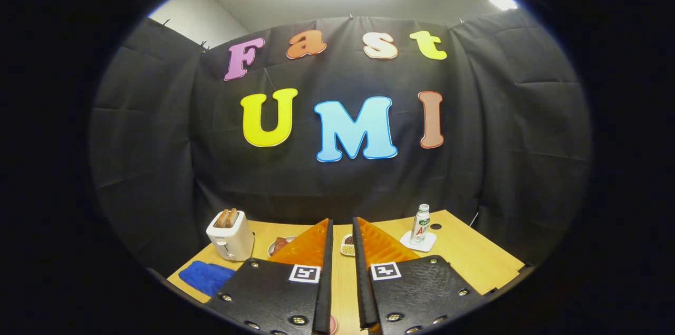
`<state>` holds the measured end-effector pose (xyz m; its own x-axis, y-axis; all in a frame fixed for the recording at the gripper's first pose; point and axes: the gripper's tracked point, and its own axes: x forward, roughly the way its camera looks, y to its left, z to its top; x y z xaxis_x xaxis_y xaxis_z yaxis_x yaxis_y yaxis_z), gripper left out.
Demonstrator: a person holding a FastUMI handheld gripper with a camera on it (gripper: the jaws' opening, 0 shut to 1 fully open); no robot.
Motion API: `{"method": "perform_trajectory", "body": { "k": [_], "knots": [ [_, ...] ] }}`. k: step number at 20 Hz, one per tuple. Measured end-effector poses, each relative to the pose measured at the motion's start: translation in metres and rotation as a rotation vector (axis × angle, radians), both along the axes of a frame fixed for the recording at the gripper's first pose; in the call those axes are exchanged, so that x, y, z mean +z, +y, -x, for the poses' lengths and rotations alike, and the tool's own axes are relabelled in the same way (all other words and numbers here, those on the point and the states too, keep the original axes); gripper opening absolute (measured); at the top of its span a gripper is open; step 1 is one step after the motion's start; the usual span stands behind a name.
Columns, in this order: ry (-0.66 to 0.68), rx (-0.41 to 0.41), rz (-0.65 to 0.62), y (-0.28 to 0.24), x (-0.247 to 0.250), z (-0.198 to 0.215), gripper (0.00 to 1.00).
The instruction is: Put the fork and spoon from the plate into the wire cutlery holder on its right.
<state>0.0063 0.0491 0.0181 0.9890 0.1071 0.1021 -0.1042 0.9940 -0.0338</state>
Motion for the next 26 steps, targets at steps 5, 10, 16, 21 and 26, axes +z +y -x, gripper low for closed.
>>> {"method": "perform_trajectory", "body": {
  "k": [5,10,16,21,26],
  "knots": [
    [-0.003,0.019,0.004,0.004,0.001,0.004,0.21],
    [0.01,0.017,-0.004,0.002,-0.004,0.006,0.21],
    [0.016,0.025,-0.006,0.008,-0.004,0.006,0.21],
    [0.062,0.054,0.009,0.017,-0.021,0.0,0.2],
    [0.201,0.088,0.079,0.031,-0.071,-0.013,0.21]
  ]
}}
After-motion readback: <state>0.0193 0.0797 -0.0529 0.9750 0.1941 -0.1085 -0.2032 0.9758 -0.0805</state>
